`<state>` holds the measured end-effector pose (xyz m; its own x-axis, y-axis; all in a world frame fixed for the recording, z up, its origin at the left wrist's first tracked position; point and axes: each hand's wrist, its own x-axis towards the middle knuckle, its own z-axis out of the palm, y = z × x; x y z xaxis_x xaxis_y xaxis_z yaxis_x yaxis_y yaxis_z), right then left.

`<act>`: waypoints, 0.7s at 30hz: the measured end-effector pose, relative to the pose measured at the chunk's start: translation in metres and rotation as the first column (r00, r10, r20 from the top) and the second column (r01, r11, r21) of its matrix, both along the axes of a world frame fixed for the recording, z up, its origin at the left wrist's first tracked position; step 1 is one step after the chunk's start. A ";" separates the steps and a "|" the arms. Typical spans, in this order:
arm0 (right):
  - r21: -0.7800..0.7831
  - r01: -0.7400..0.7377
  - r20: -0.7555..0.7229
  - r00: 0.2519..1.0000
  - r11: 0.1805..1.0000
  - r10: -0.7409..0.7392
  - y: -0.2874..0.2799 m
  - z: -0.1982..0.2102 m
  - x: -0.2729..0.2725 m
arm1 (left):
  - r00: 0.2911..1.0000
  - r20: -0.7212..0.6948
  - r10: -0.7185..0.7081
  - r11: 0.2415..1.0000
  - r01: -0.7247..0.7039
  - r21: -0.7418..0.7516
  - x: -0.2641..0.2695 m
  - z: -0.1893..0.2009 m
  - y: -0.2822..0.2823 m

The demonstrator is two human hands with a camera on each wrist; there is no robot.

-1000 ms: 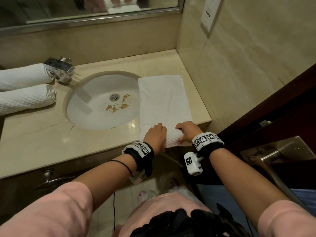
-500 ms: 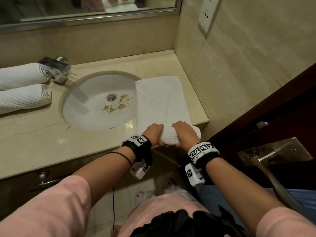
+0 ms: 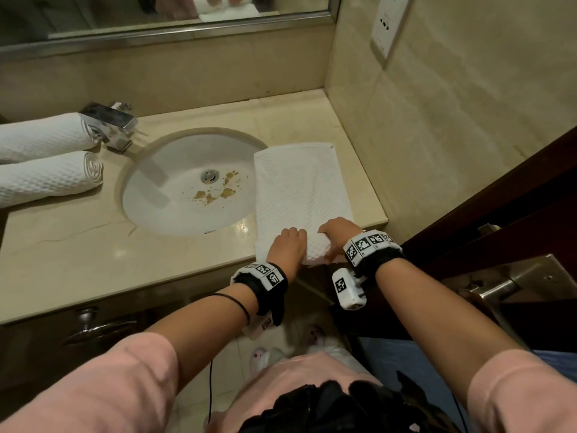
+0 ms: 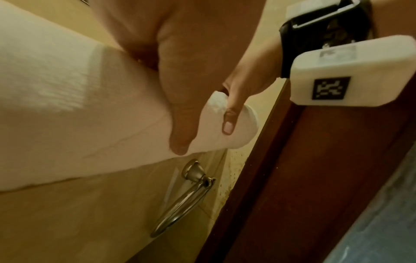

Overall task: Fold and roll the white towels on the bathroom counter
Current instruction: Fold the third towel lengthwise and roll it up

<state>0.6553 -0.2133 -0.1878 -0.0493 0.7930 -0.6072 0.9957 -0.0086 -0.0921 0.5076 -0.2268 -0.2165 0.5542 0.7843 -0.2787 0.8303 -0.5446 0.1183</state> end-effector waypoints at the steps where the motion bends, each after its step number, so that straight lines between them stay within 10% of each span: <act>1: -0.001 0.011 -0.001 1.000 1.000 -0.011 0.000 -0.001 0.000 | 1.000 0.022 0.009 0.999 -0.008 -0.040 -0.001 0.000 0.002; 12: 0.370 0.024 0.015 0.999 0.929 -0.032 -0.036 -0.031 -0.009 | 0.990 0.117 0.083 0.934 -0.036 -0.356 -0.009 -0.001 0.034; 21: 0.137 -0.020 0.086 0.996 0.990 0.008 -0.005 -0.017 -0.009 | 0.996 -0.079 0.034 0.991 -0.043 -0.125 0.004 0.004 0.013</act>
<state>0.6468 -0.2185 -0.2049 -0.0142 0.8689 -0.4948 0.9999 0.0125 -0.0068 0.5113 -0.2141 -0.2129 0.4975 0.7605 -0.4173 0.8596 -0.4969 0.1193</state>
